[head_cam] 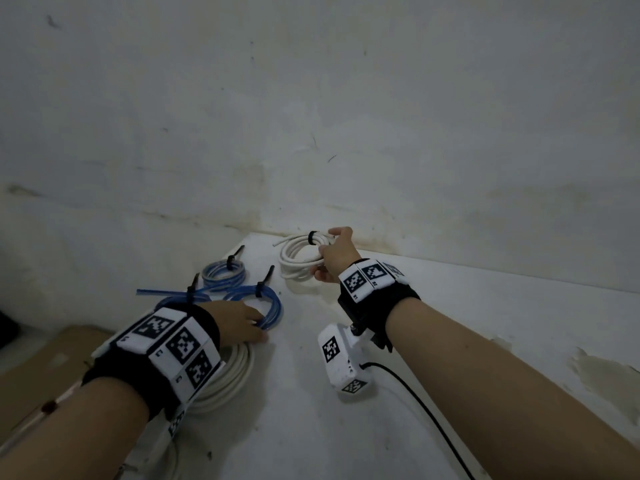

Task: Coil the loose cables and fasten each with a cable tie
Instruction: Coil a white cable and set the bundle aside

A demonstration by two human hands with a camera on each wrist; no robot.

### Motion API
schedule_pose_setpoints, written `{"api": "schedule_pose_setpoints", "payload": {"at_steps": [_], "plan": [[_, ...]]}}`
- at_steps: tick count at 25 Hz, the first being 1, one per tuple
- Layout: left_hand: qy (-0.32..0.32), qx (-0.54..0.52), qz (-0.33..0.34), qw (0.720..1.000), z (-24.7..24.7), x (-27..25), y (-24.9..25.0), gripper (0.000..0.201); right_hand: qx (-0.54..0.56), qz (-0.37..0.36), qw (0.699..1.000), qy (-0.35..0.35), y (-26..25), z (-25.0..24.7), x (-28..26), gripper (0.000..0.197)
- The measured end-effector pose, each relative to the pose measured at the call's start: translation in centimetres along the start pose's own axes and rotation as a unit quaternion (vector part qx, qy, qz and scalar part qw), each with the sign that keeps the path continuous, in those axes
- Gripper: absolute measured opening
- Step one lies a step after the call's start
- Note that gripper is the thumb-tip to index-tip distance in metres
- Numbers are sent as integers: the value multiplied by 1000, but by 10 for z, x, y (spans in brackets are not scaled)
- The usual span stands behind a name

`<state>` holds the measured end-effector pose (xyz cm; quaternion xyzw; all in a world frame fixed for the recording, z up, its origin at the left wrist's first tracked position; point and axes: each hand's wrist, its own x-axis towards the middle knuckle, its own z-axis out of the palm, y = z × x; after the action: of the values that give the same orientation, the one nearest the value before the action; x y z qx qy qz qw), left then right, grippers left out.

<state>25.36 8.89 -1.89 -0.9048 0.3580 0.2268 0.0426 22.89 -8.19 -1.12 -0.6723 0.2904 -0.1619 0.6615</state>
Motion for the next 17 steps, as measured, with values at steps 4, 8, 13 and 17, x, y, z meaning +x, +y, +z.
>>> {"api": "schedule_pose_setpoints", "payload": {"at_steps": [4, 8, 13, 17], "plan": [[-10, 19, 16, 1000, -2, 6, -3, 51, 168, 83, 982, -17, -9, 19, 18, 13], [-14, 2, 10, 1000, -4, 1, -3, 50, 23, 90, 991, -99, 6, 32, 29, 23], [-14, -2, 0, 1000, -5, -2, 1, 48, -541, -73, 833, -84, 10, 34, 36, 48], [-14, 4, 1, 1000, -7, -2, 2, 45, -651, -75, 737, -168, 18, 41, 43, 44]]}}
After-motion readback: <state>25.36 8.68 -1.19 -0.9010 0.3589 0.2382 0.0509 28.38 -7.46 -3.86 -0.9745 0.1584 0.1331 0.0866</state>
